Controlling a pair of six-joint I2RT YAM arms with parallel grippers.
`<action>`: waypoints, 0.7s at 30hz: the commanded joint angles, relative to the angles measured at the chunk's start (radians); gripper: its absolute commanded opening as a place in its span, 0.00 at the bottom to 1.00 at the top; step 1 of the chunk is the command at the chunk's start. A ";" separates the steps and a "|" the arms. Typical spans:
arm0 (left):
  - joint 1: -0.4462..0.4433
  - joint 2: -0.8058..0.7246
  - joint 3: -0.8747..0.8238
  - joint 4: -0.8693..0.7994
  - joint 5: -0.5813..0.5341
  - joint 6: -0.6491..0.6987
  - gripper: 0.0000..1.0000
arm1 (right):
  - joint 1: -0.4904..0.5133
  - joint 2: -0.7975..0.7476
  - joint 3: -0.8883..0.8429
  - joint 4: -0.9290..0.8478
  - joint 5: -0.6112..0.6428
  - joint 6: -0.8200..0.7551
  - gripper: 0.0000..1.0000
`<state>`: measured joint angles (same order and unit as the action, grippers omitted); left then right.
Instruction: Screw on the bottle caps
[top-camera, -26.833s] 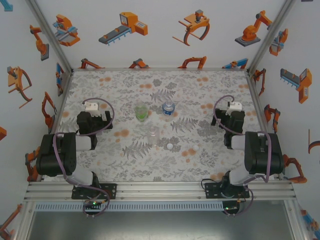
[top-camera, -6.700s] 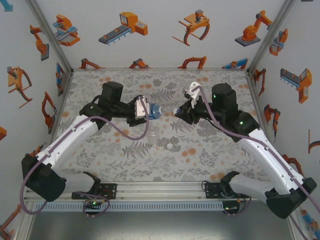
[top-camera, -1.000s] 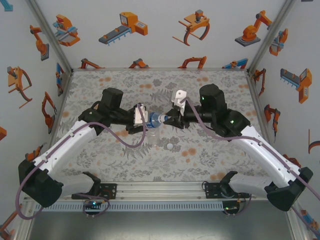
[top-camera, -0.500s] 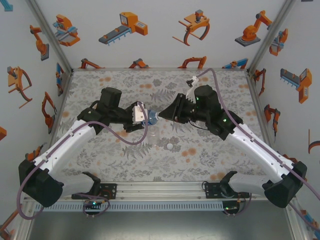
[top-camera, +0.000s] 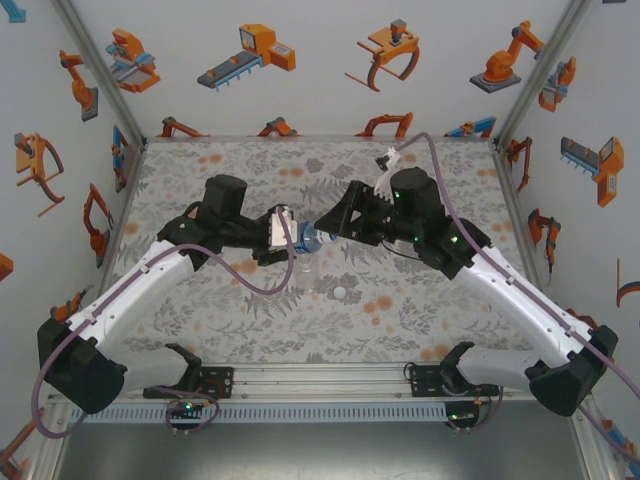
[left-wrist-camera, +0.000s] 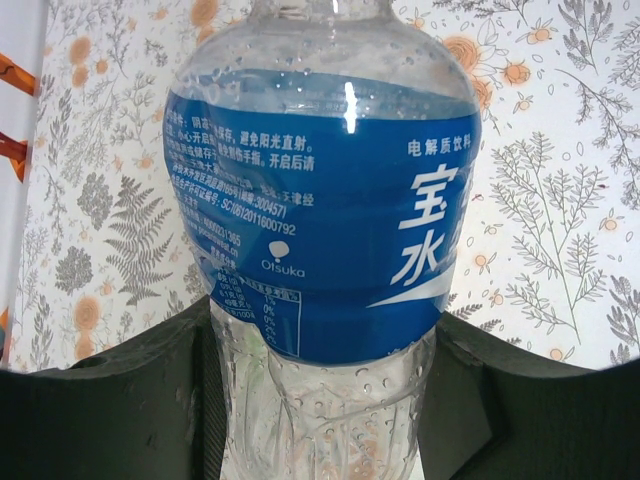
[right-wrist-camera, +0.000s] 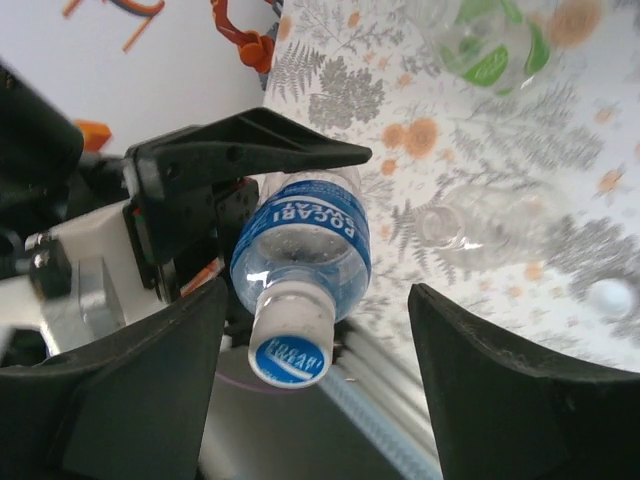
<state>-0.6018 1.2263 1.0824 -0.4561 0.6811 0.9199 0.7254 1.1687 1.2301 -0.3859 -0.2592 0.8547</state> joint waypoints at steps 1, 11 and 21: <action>-0.001 -0.002 0.028 0.012 0.047 0.002 0.00 | 0.003 -0.054 0.070 -0.023 0.017 -0.343 0.67; -0.003 0.005 0.030 0.009 0.054 0.007 0.00 | 0.003 -0.069 0.080 -0.060 -0.249 -1.106 0.61; -0.005 0.025 0.038 -0.018 0.067 0.025 0.00 | 0.006 -0.098 -0.013 -0.037 -0.354 -1.402 0.56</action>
<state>-0.6018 1.2449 1.0828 -0.4576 0.7044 0.9237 0.7254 1.0863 1.2419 -0.4568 -0.5579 -0.4416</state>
